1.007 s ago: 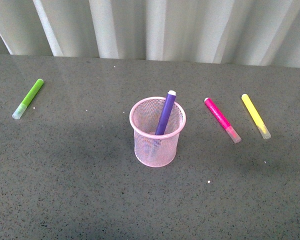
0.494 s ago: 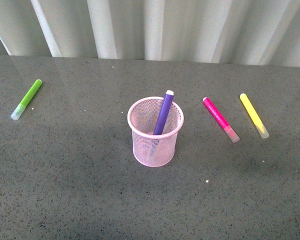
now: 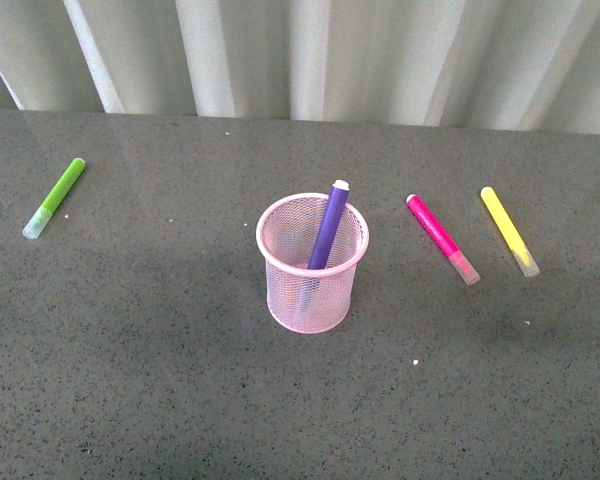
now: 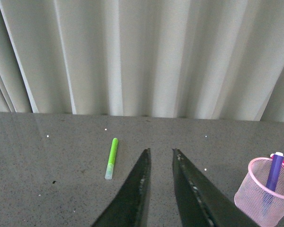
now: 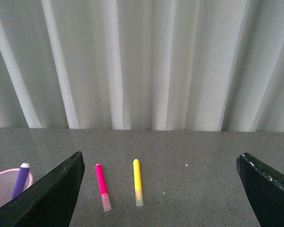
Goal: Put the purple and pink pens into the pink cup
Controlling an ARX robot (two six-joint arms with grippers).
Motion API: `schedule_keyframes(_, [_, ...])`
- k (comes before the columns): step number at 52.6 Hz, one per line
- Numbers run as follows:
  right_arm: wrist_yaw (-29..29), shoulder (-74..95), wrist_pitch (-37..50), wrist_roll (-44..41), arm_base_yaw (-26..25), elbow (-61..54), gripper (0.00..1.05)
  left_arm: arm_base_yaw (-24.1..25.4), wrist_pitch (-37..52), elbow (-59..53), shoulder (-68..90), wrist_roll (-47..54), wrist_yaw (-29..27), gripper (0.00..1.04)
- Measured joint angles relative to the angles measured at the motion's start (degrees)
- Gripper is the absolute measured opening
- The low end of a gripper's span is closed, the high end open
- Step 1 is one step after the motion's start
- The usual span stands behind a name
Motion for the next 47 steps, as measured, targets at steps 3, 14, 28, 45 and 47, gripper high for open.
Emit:
schedule_keyframes(3, [0.02, 0.0, 0.0, 0.02, 0.0, 0.0, 0.98, 0.0, 0.0, 0.0, 0.0, 0.09, -0.02, 0.1])
schedule_keyframes(14, [0.02, 0.0, 0.0, 0.02, 0.0, 0.0, 0.98, 0.0, 0.0, 0.0, 0.0, 0.44, 0.0, 0.04])
schedule_keyframes(28, [0.02, 0.0, 0.0, 0.02, 0.0, 0.0, 0.98, 0.0, 0.0, 0.0, 0.0, 0.39, 0.0, 0.05])
schedule_keyframes(45, [0.02, 0.0, 0.0, 0.02, 0.0, 0.0, 0.98, 0.0, 0.0, 0.0, 0.0, 0.44, -0.02, 0.54])
schedule_keyframes(47, [1.66, 0.66, -1.73, 1.38, 0.7, 0.48, 0.98, 0.0, 0.0, 0.0, 0.0, 0.44, -0.02, 0.62])
